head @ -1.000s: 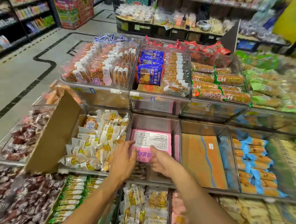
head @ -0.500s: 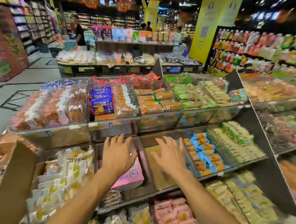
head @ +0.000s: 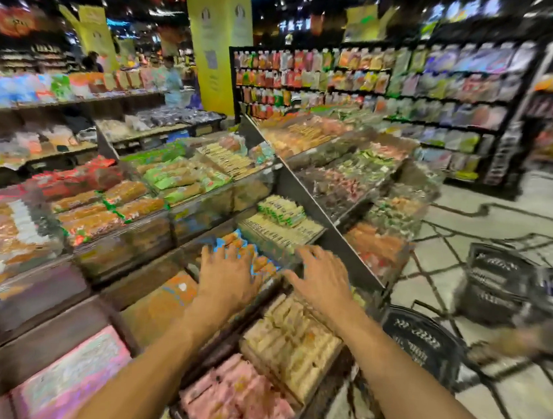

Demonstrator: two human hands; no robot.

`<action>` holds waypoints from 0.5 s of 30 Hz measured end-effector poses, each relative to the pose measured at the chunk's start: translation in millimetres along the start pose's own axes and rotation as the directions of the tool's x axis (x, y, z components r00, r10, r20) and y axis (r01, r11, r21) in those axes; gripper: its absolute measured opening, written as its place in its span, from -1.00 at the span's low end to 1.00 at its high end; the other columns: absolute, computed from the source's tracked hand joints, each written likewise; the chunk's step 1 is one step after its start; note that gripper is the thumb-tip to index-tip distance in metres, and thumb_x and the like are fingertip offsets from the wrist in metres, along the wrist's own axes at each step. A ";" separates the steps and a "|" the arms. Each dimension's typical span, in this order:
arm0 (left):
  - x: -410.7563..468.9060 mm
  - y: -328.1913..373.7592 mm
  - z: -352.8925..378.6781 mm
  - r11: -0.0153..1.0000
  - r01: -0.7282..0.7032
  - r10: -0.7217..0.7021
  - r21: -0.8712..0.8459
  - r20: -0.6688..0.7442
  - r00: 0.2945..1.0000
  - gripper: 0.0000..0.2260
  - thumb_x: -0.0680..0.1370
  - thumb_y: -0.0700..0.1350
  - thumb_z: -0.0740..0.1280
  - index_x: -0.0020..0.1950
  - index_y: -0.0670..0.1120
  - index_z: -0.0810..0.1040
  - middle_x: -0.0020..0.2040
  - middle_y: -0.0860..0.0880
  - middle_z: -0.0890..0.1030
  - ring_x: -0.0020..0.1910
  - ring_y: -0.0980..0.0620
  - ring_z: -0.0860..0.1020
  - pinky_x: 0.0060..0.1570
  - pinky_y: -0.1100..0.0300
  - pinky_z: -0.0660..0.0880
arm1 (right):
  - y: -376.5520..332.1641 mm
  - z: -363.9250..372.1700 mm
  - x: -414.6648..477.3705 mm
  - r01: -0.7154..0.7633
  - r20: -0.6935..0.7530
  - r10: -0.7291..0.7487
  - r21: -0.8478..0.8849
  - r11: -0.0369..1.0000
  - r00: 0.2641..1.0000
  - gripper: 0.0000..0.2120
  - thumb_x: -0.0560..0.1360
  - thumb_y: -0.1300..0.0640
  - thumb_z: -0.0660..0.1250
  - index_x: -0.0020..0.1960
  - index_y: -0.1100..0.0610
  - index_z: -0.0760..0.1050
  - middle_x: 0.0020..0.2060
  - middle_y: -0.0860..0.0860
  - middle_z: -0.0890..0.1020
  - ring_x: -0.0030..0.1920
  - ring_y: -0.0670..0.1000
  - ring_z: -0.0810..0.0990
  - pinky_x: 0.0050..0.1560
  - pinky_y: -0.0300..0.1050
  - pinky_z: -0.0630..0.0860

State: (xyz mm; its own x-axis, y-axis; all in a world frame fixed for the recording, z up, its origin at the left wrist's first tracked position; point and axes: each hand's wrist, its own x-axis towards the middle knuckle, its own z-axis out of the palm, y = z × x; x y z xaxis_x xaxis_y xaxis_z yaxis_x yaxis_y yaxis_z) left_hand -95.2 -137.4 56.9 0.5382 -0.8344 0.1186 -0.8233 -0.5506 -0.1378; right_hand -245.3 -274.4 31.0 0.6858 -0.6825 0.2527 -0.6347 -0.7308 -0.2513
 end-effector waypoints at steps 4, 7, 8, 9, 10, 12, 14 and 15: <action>24.9 99.5 -7.4 0.994 -0.110 0.110 0.023 0.021 0.994 -0.40 0.67 0.30 0.08 0.63 0.03 0.25 0.60 -0.14 0.31 0.58 -0.20 0.24 0.55 -0.26 0.12 | 90.1 -25.9 -17.1 -0.117 0.002 0.117 -0.060 0.991 0.993 -0.39 0.62 -0.29 0.24 0.57 -0.02 0.31 0.46 0.07 0.44 0.45 0.19 0.41 0.41 0.14 0.40; 37.5 163.0 -10.0 0.985 -0.170 0.170 -0.007 0.004 0.985 -0.42 0.66 0.27 0.11 0.62 0.03 0.26 0.56 -0.16 0.35 0.55 -0.21 0.28 0.53 -0.26 0.16 | 147.3 -40.7 -32.6 -0.179 -0.030 0.177 -0.108 0.978 0.984 -0.39 0.63 -0.28 0.24 0.57 -0.02 0.29 0.43 0.10 0.47 0.42 0.20 0.44 0.36 0.15 0.47; 41.0 182.5 -10.2 0.980 -0.198 0.198 -0.015 0.001 0.980 -0.42 0.67 0.25 0.12 0.63 0.01 0.24 0.55 -0.17 0.36 0.54 -0.22 0.29 0.53 -0.26 0.17 | 164.0 -44.4 -39.0 -0.207 -0.038 0.204 -0.118 0.971 0.978 -0.39 0.63 -0.29 0.23 0.57 -0.01 0.30 0.42 0.10 0.49 0.40 0.19 0.46 0.34 0.15 0.49; 44.0 201.2 -10.0 0.974 -0.226 0.226 -0.016 0.003 0.974 -0.41 0.67 0.24 0.11 0.64 -0.01 0.22 0.54 -0.18 0.36 0.53 -0.23 0.30 0.52 -0.26 0.18 | 179.7 -48.0 -46.1 -0.235 -0.043 0.231 -0.121 0.965 0.972 -0.39 0.63 -0.29 0.22 0.57 0.00 0.31 0.41 0.10 0.49 0.39 0.19 0.47 0.33 0.15 0.49; 46.9 218.8 -8.8 0.969 -0.247 0.247 -0.016 0.002 0.969 -0.41 0.67 0.24 0.10 0.63 -0.02 0.22 0.54 -0.18 0.36 0.53 -0.23 0.31 0.52 -0.25 0.17 | 193.8 -50.9 -53.4 -0.256 -0.045 0.252 -0.127 0.958 0.967 -0.39 0.64 -0.29 0.20 0.57 0.01 0.32 0.40 0.10 0.49 0.39 0.19 0.47 0.33 0.14 0.49; 55.6 252.7 -4.8 0.959 -0.284 0.284 -0.019 -0.001 0.959 -0.42 0.67 0.25 0.09 0.62 -0.01 0.23 0.55 -0.18 0.35 0.54 -0.23 0.29 0.52 -0.25 0.14 | 221.5 -55.4 -66.1 -0.296 -0.051 0.291 -0.151 0.943 0.955 -0.41 0.64 -0.29 0.17 0.54 0.02 0.35 0.37 0.10 0.51 0.37 0.18 0.48 0.31 0.12 0.46; 65.6 283.5 -0.6 0.947 -0.320 0.321 -0.041 0.010 0.947 -0.40 0.67 0.25 0.10 0.63 -0.02 0.23 0.57 -0.18 0.33 0.56 -0.24 0.26 0.54 -0.27 0.12 | 249.0 -59.1 -74.0 -0.333 -0.061 0.328 -0.172 0.927 0.943 -0.46 0.64 -0.29 0.19 0.47 0.03 0.43 0.31 0.09 0.55 0.34 0.18 0.51 0.30 0.10 0.45; 70.5 297.8 1.9 0.939 -0.340 0.341 -0.050 0.012 0.940 -0.40 0.67 0.25 0.11 0.63 -0.03 0.23 0.58 -0.18 0.32 0.57 -0.25 0.25 0.55 -0.28 0.12 | 262.3 -60.4 -76.9 -0.351 -0.061 0.346 -0.185 0.918 0.936 -0.46 0.63 -0.29 0.20 0.46 0.03 0.45 0.30 0.09 0.56 0.33 0.18 0.52 0.30 0.10 0.44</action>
State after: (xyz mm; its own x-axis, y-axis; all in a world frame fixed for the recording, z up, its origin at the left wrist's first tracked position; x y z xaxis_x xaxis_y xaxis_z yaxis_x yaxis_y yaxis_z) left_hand -302.1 -360.3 22.4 0.2275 -0.9723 0.0532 -0.9651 -0.2324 -0.1210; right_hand -486.0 -414.4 2.1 0.4007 -0.8925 0.2070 -0.8893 -0.4332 -0.1465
